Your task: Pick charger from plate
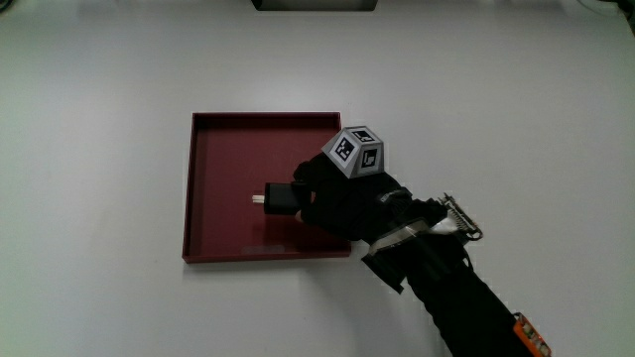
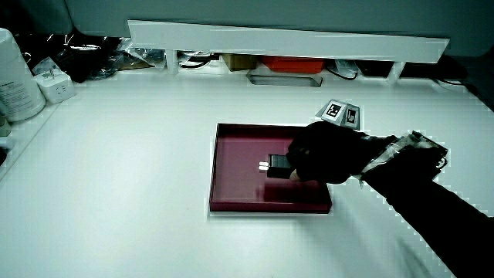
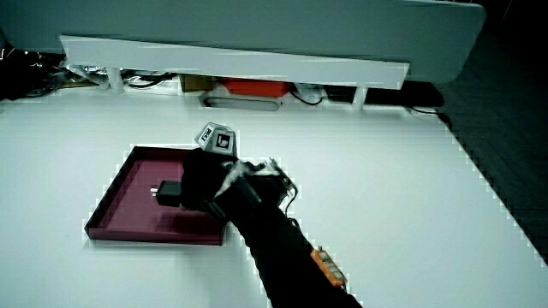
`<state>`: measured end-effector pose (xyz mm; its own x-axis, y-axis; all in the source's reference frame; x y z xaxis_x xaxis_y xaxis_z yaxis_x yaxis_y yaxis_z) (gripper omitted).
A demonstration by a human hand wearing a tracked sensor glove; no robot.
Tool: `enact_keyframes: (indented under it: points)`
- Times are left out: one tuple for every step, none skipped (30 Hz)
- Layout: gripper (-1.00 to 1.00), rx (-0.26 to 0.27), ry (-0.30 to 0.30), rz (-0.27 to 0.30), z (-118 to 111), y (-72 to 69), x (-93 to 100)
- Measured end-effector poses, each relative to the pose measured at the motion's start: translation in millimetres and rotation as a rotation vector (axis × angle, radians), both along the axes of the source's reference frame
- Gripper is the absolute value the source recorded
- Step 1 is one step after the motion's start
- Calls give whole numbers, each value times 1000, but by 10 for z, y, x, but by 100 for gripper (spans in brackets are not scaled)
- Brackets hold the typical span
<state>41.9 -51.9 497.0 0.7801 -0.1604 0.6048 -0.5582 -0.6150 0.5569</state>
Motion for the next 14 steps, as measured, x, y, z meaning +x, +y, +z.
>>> enact_keyframes:
  points:
    - [100,7,-9,-4,-53,-5,24]
    - [100,17,5,-6,-72,-10,57]
    - [100,17,-21,-7,-179,-7,83]
    - [100,16,-18,-4,-164,-10,128]
    - [100,20,-27,-11,-214,-8,161]
    - [100,17,-27,-17,-232,-2,203]
    - [100,-35,-82,-19,-221,-1,246]
    - [100,-32,-92,-20,-257,6,295]
    - [100,-23,-85,-17,-326,16,339]
    - [100,-31,-86,-9,-374,26,386]
    - [100,1,-112,-27,-385,28,435]
    - [100,-13,-110,-14,-439,41,484]
    - [100,-13,-119,-10,-485,50,532]
    - [100,-10,-112,2,-530,62,579]
